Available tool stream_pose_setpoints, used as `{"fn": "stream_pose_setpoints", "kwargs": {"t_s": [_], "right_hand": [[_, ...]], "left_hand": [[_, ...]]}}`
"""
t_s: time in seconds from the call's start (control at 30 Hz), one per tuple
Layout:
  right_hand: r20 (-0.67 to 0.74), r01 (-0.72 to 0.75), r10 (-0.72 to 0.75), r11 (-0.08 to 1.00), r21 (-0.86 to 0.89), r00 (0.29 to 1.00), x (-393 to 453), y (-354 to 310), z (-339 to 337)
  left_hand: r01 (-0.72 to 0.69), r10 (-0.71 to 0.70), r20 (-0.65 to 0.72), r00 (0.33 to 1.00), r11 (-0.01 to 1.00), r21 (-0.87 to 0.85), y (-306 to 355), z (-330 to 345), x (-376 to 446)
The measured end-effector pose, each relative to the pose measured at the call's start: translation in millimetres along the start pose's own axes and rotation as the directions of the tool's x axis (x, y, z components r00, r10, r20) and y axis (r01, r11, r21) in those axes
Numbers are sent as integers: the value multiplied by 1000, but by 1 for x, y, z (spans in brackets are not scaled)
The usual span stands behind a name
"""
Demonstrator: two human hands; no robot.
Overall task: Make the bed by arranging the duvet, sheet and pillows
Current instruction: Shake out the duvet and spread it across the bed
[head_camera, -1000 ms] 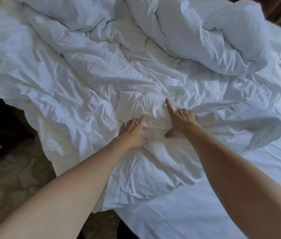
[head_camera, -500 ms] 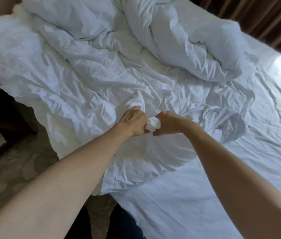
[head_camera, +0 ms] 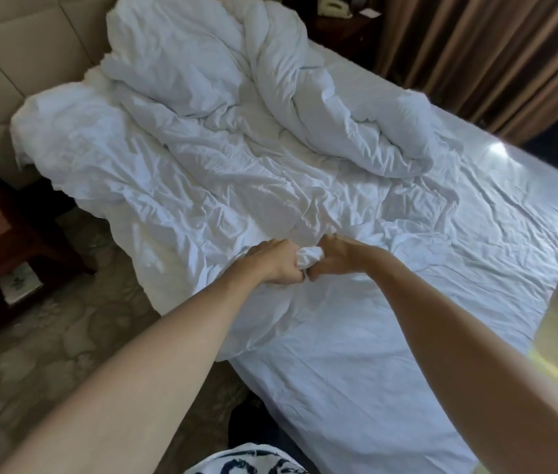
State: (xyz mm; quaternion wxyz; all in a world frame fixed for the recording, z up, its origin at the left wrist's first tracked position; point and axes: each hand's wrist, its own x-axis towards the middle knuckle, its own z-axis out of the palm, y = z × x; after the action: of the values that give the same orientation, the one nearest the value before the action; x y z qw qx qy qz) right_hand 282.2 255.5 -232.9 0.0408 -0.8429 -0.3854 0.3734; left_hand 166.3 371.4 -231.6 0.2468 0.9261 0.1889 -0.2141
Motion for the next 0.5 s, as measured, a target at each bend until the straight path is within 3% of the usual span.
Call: {"fn": "stream_pose_setpoints", "kwargs": {"t_s": [0.23, 0.5], "right_hand": [[5, 96, -97, 981, -166, 995, -67, -18, 29], [128, 197, -164, 926, -323, 978, -162, 0, 77]], "left_hand": [[152, -160, -49, 986, 978, -144, 21, 35, -84], [278, -289, -1, 957, 923, -268, 78, 117, -168]]}}
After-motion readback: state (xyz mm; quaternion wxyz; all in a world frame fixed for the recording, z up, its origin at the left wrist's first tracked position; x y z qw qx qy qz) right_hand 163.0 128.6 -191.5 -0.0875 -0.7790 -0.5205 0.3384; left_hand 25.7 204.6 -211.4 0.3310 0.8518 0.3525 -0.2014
